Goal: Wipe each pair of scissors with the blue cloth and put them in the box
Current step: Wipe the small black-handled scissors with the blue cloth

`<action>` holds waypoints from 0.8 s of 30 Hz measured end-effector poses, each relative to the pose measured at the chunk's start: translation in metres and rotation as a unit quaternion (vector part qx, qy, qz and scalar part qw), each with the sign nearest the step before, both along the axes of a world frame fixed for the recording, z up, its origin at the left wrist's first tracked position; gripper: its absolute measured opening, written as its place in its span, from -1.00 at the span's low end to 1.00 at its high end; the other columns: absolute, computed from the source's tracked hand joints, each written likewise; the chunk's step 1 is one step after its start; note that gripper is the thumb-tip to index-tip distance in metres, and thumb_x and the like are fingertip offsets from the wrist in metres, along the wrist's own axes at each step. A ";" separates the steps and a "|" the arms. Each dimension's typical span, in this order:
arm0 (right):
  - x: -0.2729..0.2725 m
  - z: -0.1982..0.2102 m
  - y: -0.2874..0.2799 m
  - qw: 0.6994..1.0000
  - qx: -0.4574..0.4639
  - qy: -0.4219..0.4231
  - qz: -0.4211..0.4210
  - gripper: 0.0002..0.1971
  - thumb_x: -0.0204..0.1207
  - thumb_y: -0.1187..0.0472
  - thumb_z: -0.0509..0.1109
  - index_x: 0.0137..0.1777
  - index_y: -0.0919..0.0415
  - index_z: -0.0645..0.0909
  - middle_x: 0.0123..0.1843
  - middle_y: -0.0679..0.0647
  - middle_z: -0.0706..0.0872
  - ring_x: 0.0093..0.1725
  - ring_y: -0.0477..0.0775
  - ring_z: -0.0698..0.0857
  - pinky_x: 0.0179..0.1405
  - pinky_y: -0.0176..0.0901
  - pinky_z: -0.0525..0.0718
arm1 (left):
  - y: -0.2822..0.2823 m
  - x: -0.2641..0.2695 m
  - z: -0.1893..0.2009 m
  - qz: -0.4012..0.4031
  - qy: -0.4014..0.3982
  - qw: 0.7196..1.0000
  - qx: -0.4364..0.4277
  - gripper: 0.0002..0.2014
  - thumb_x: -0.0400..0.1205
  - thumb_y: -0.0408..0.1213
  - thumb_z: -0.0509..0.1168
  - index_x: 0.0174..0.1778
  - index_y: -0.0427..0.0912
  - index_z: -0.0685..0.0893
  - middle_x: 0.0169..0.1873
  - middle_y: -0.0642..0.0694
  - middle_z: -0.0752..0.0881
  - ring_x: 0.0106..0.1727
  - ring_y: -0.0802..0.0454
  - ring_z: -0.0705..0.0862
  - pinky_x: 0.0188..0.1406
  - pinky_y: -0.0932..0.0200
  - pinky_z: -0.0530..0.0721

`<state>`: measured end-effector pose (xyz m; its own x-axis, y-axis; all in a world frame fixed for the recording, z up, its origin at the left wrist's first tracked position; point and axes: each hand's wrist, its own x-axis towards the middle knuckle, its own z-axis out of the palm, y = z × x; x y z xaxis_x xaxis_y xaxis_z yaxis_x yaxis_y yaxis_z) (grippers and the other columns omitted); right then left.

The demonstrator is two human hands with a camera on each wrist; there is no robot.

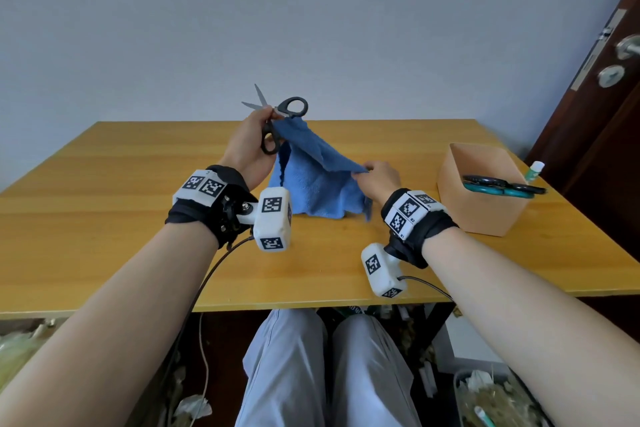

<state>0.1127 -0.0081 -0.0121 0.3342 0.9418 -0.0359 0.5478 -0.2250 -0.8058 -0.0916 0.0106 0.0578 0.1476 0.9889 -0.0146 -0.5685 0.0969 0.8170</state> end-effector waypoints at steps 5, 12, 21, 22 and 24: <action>0.000 0.021 0.006 0.939 0.221 0.224 -0.141 -0.91 0.47 0.18 0.32 -0.07 -0.03 0.57 0.09 0.26 0.70 -0.10 0.18 0.77 -0.26 -0.08 0.81 | 0.007 -0.005 0.012 0.037 -0.023 0.999 0.025 -0.66 0.83 -0.30 0.09 -0.28 -0.17 0.53 -0.43 0.03 0.63 -0.36 0.21 0.64 -0.22 0.36 0.61; 0.003 0.014 0.008 0.903 0.283 0.256 -0.195 -0.74 0.46 0.51 0.34 -0.02 0.14 0.63 -0.09 0.02 0.72 -0.02 0.09 0.76 0.01 0.13 0.80 | 0.003 -0.009 -0.015 0.033 0.135 0.988 -0.067 -0.71 0.76 -0.34 0.13 -0.31 -0.15 0.52 -0.34 -0.03 0.61 -0.33 0.12 0.55 -0.36 0.29 0.48; -0.006 0.014 -0.001 0.910 0.286 0.286 -0.095 -0.69 0.50 0.44 0.31 -0.08 0.03 0.77 -0.35 -0.10 0.69 -0.36 -0.08 0.62 -0.32 -0.12 0.65 | -0.007 -0.012 -0.060 -0.037 0.334 0.942 -0.026 -0.81 0.81 -0.21 0.21 -0.08 -0.15 0.65 -0.25 -0.01 0.71 -0.27 0.09 0.60 -0.26 0.22 0.50; -0.007 0.016 -0.004 0.912 0.268 0.303 -0.075 -0.74 0.53 0.43 0.30 -0.03 0.09 0.75 -0.37 -0.05 0.67 -0.41 -0.07 0.59 -0.40 -0.17 0.60 | -0.009 -0.011 -0.059 -0.045 0.320 0.946 -0.011 -0.81 0.81 -0.22 0.22 -0.08 -0.17 0.64 -0.28 -0.03 0.70 -0.32 0.11 0.61 -0.29 0.24 0.49; -0.009 0.017 -0.005 0.919 0.225 0.321 -0.035 -0.78 0.56 0.42 0.30 0.05 0.19 0.73 -0.34 0.04 0.68 -0.44 -0.05 0.61 -0.44 -0.21 0.59 | -0.011 -0.011 -0.058 -0.058 0.311 0.949 0.013 -0.83 0.79 -0.23 0.25 -0.05 -0.21 0.65 -0.34 -0.02 0.64 -0.43 0.14 0.56 -0.33 0.24 0.46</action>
<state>0.1032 -0.0130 0.0051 0.4410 0.8863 0.1414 -0.0771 0.1943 -0.9779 -0.1028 -0.0008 -0.0006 0.2256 0.9680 -0.1100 0.0368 0.1044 0.9939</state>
